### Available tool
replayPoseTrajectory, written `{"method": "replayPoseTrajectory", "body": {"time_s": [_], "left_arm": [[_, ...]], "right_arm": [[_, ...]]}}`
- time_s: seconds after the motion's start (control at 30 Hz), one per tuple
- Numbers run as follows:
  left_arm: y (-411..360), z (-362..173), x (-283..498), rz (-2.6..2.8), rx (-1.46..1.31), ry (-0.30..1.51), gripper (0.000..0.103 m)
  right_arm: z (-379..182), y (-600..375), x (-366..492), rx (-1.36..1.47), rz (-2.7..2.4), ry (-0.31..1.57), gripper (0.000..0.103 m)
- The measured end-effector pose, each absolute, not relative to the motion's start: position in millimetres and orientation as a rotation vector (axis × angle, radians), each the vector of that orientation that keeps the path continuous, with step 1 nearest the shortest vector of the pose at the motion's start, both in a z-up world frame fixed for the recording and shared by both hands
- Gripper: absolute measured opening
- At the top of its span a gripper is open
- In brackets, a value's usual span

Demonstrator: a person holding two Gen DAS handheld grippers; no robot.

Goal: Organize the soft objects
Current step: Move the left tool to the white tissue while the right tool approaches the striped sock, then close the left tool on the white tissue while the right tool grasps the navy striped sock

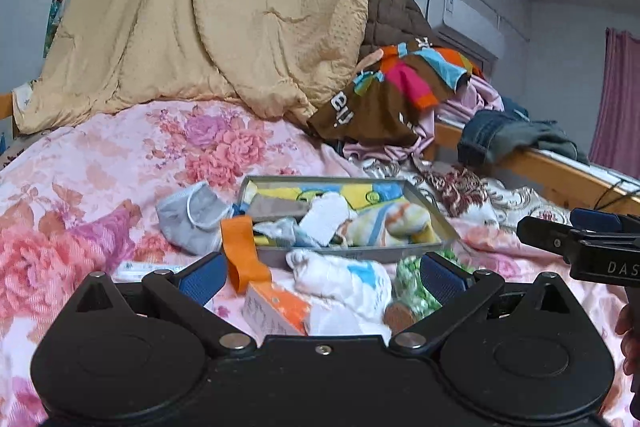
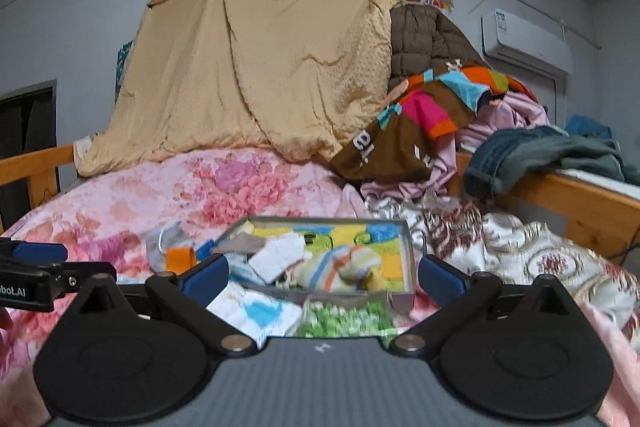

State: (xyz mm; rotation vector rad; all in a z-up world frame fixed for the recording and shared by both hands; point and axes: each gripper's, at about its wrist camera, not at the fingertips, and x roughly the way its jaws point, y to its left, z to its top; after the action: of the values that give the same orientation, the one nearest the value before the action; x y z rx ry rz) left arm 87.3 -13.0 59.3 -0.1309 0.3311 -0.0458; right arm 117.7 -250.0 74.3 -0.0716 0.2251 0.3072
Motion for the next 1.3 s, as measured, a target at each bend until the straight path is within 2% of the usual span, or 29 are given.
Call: {"method": "replayPoseTrajectory", "body": {"time_s": [0.67,0.83,1.3], "left_arm": [[-16.9,16.7,86.2,0.02,-0.232,0.549,0.102],[-9.4,13.5,85.3,0.036,-0.294,0.574,0.102],[-12.7,8.3,87.9,0.042,-0.246,0.625,0.102]], "right_arm": [[26.1,-250.8,121.6,-0.053,0.29,0.467,0.103],[21.1,-252.7,125.4,-0.043,0.286,0.503,0.103],[10.0,-244.3,129.3,-0.09,0.31,0.582,0.103]]}}
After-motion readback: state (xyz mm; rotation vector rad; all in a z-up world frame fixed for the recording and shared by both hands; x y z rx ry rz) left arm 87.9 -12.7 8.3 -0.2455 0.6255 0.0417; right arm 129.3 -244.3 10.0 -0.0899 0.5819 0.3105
